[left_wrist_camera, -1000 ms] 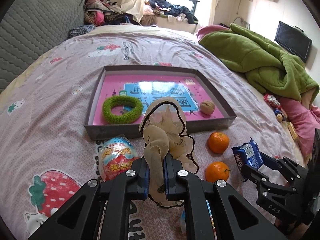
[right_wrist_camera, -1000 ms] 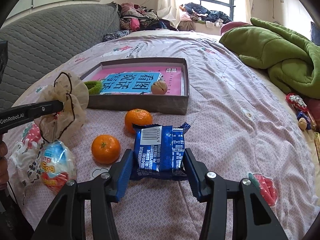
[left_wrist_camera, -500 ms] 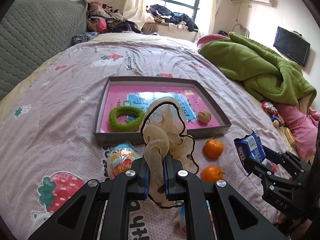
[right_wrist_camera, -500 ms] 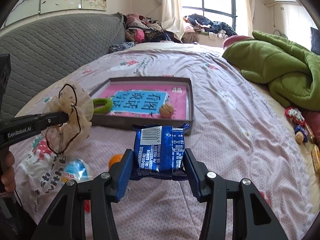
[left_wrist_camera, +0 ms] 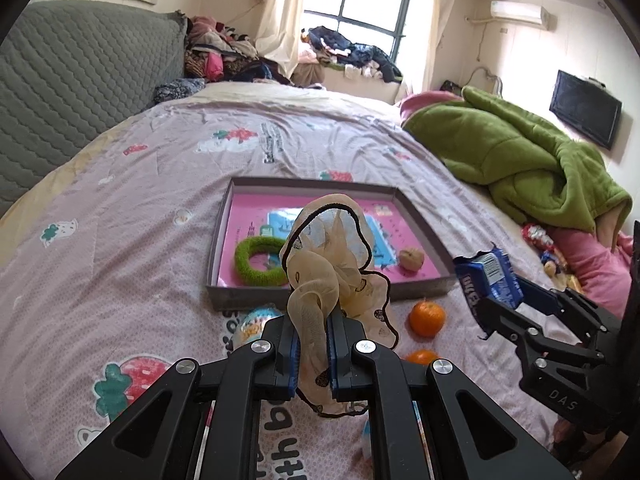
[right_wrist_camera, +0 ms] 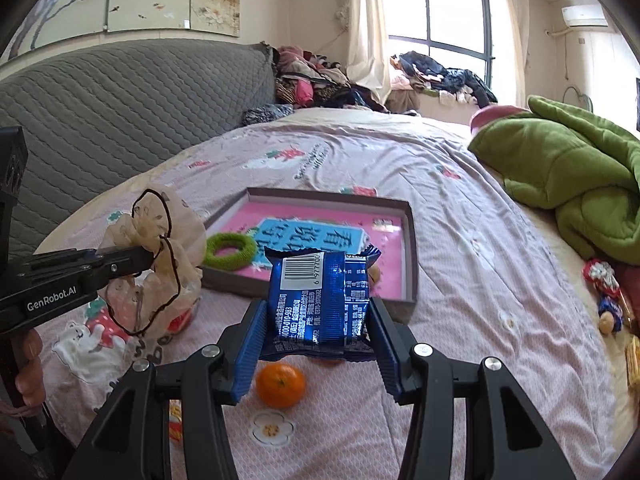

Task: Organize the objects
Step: 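Lift the scrunchie with left tool while right tool carries the packet over the tray, then lower the scrunchie into the tray with left tool while right tool lowers the packet onto the book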

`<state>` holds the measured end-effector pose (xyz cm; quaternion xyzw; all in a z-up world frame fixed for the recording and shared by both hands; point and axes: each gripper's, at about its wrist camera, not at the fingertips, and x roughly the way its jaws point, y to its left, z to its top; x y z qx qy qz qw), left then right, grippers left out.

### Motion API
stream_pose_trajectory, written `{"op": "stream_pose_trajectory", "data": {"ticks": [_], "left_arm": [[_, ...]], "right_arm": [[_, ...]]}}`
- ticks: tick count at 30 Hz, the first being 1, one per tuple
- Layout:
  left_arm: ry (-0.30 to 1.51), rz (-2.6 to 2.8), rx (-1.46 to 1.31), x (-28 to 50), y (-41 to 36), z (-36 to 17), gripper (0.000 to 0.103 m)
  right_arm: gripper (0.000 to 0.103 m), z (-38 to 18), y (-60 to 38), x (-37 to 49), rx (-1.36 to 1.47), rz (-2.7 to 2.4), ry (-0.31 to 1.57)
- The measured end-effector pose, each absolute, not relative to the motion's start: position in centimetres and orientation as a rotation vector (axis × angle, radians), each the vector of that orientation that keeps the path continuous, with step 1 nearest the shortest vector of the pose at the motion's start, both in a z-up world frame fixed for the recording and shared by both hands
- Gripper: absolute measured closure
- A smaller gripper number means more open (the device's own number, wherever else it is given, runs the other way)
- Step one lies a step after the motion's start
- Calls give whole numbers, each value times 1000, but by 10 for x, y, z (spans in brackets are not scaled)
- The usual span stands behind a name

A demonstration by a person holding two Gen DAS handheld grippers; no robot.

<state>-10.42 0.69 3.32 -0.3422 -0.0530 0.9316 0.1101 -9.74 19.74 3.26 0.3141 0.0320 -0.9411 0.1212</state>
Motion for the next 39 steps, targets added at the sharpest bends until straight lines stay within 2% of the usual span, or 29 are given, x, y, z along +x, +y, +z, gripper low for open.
{"op": "stream_pose_trajectory", "data": {"ticks": [24, 39], "left_arm": [[-133, 2823, -900, -144, 5, 68, 92], [-142, 2840, -883, -176, 4, 68, 92]], "right_arm": [[52, 59, 197, -137, 807, -2745, 143], [52, 57, 197, -162, 780, -2725, 144]]}}
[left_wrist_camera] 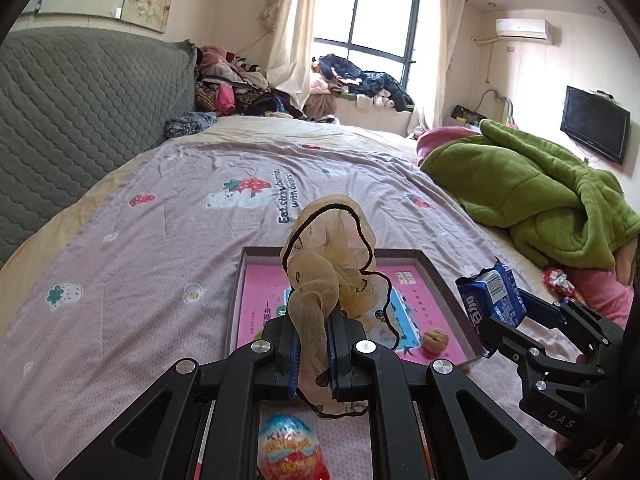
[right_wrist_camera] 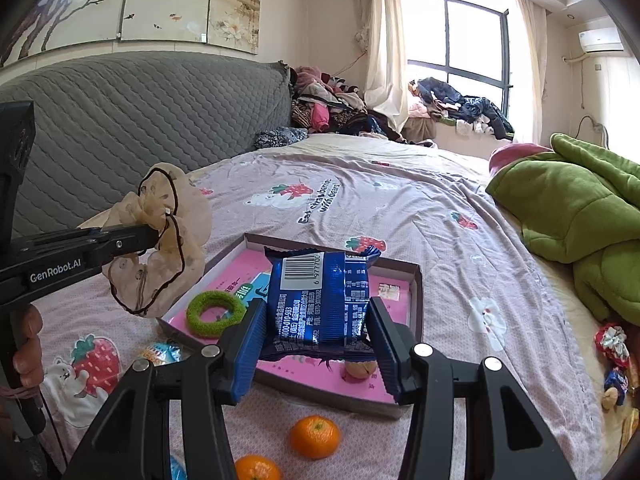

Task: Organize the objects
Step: 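Lower the scrunchie into the tray with left tool while right tool lowers the packet onto the book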

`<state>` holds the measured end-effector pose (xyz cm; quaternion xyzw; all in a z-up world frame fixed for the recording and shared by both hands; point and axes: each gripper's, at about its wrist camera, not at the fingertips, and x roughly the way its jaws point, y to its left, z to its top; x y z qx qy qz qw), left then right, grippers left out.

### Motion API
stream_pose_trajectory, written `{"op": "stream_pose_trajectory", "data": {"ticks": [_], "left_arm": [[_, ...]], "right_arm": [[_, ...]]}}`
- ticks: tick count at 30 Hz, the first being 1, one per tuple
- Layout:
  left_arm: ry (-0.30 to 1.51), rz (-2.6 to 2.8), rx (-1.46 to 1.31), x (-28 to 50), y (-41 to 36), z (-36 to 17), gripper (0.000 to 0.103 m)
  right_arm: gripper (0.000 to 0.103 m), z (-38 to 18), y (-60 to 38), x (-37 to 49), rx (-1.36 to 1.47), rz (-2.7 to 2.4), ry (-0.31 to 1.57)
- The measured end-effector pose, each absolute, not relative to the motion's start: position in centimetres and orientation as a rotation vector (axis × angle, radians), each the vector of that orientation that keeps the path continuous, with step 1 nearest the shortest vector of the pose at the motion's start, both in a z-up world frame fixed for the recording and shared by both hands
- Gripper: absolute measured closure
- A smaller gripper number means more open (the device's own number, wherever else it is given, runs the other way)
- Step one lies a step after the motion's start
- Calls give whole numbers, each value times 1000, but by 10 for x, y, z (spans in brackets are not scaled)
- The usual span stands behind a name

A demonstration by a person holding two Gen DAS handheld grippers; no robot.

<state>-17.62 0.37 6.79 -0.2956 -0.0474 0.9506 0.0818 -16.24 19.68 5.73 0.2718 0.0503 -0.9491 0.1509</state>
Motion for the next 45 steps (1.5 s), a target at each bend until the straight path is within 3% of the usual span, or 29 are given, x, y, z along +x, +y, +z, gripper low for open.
{"op": "stream_pose_trajectory", "data": {"ticks": [25, 45], "left_arm": [[-160, 2897, -859, -230, -1, 55, 92], [-109, 2830, -1087, -290, 12, 16, 92]], "right_arm": [[52, 54, 224, -205, 734, -2796, 90], [52, 8, 188, -237, 852, -2671, 133]]}}
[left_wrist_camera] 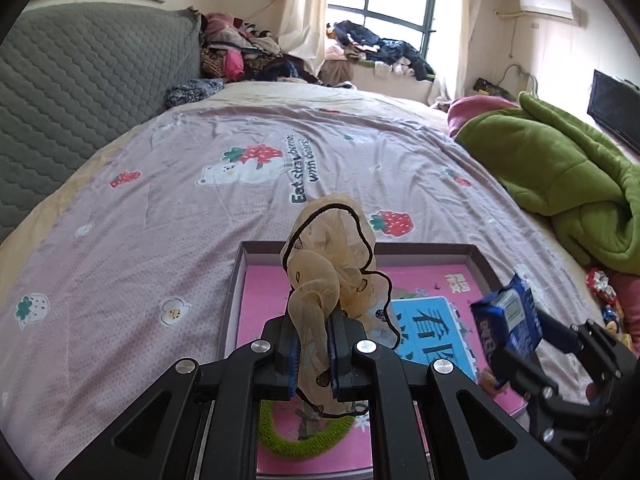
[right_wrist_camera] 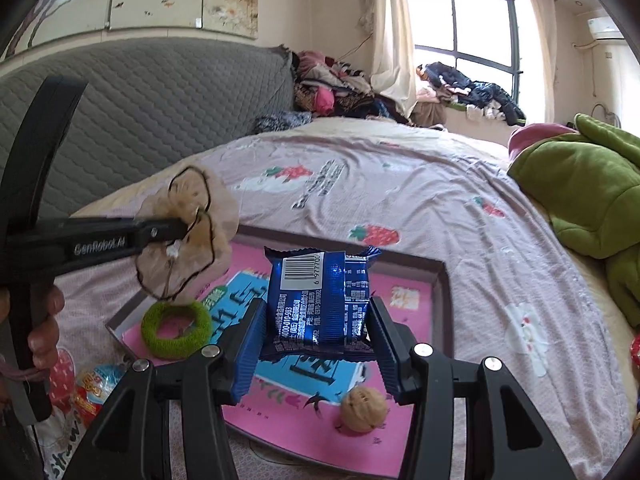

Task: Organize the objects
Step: 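Lower the scrunchie into the tray with left tool while right tool lowers the packet onto the book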

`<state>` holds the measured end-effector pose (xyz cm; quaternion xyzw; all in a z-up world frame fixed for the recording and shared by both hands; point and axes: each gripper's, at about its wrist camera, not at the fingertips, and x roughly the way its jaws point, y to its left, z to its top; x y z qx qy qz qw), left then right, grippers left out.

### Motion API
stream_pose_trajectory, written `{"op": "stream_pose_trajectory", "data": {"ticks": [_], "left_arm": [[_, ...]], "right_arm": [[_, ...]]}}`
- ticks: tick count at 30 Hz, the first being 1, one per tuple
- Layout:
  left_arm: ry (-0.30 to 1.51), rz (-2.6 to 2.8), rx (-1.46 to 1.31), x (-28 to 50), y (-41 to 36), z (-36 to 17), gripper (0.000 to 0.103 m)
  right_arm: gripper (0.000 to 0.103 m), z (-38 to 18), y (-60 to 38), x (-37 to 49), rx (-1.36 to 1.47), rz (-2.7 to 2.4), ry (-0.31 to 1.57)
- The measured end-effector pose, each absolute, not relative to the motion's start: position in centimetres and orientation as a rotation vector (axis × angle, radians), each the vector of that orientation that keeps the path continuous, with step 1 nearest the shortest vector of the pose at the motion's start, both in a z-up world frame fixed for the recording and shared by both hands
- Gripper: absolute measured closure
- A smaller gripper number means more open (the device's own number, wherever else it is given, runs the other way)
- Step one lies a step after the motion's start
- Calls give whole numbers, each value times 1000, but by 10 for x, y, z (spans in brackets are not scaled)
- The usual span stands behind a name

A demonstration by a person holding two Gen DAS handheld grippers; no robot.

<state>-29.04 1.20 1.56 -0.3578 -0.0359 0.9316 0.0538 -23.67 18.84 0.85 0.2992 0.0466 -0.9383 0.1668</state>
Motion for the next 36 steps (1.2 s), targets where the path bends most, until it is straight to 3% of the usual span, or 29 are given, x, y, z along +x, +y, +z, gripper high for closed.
{"op": "stream_pose_trajectory", "data": {"ticks": [29, 33, 36], "left_arm": [[31, 2708, -1485, -331, 9, -41, 88], [48, 2697, -1507, -331, 9, -45, 72], [25, 2689, -1518, -330, 4, -45, 69]], "right_arm": [[52, -45, 164, -244, 1088, -2559, 241], [52, -48, 164, -247, 1113, -2565, 259], [52, -48, 165, -248, 1117, -2567, 258]]}}
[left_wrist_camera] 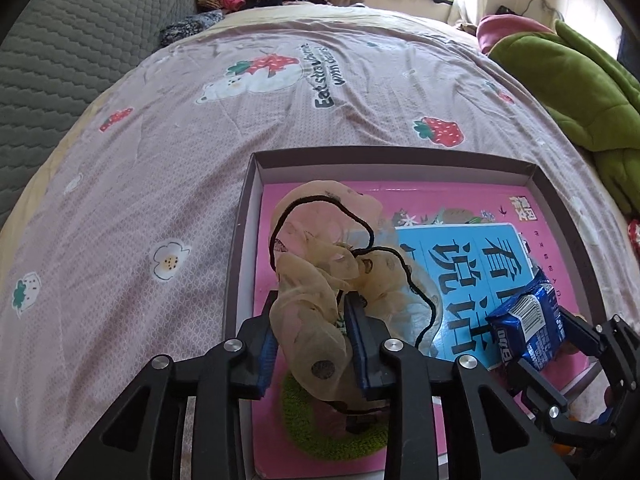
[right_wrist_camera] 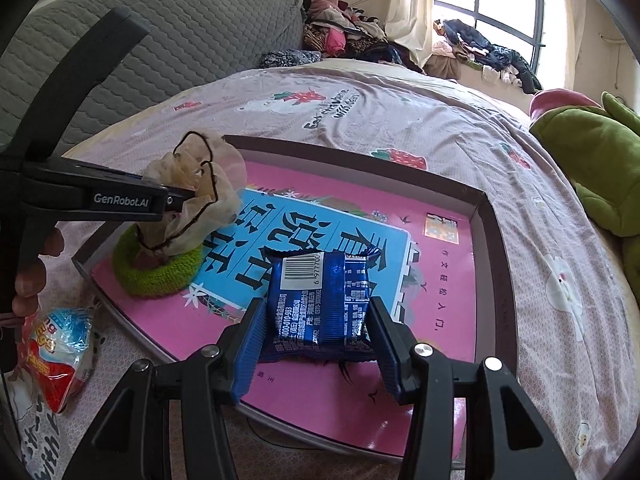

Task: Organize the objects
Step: 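Lower the scrunchie into the tray with left tool while right tool lowers the packet onto the book, then open left tool to release the scrunchie while right tool releases the blue packet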

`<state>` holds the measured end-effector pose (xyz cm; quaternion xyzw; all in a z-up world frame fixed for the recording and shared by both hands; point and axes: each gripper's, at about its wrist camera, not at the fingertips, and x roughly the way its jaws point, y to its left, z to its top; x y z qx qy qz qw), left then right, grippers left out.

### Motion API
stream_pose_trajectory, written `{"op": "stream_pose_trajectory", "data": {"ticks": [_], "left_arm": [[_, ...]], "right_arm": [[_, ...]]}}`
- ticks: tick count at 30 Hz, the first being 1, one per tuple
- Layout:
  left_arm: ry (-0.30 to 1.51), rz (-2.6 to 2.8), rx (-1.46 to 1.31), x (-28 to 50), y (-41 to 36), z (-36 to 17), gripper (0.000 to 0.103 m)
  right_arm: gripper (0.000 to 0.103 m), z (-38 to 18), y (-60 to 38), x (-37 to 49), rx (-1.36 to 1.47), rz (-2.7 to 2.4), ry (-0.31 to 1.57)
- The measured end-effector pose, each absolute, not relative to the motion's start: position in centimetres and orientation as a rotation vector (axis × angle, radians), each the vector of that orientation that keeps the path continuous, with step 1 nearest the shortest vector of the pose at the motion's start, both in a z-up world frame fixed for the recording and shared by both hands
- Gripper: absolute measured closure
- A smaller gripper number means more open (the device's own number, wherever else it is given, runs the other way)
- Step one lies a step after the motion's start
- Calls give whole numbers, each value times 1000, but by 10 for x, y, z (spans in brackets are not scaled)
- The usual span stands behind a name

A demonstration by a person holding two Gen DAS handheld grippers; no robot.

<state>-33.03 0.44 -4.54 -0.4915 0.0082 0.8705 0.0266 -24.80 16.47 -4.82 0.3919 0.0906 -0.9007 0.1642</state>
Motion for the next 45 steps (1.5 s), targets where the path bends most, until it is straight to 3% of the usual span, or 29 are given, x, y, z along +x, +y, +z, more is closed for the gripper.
{"op": "stream_pose_trajectory", "data": {"ticks": [6, 16, 35, 45], "left_arm": [[-31, 2646, -1503, -327, 0, -43, 48], [-84, 2672, -1495, -327, -7, -32, 42], [-126, 2718, -1398, -305, -9, -6, 41], [-148, 2746, -1361, -278, -12, -1, 33]], "right_arm": [[52, -47, 166, -249, 1123, -2573, 247], [52, -41, 169, -249, 1108, -2588, 219], [52, -29, 170, -244, 1075, -2594, 193], [52, -11, 169, -234, 1028, -2599, 178]]}}
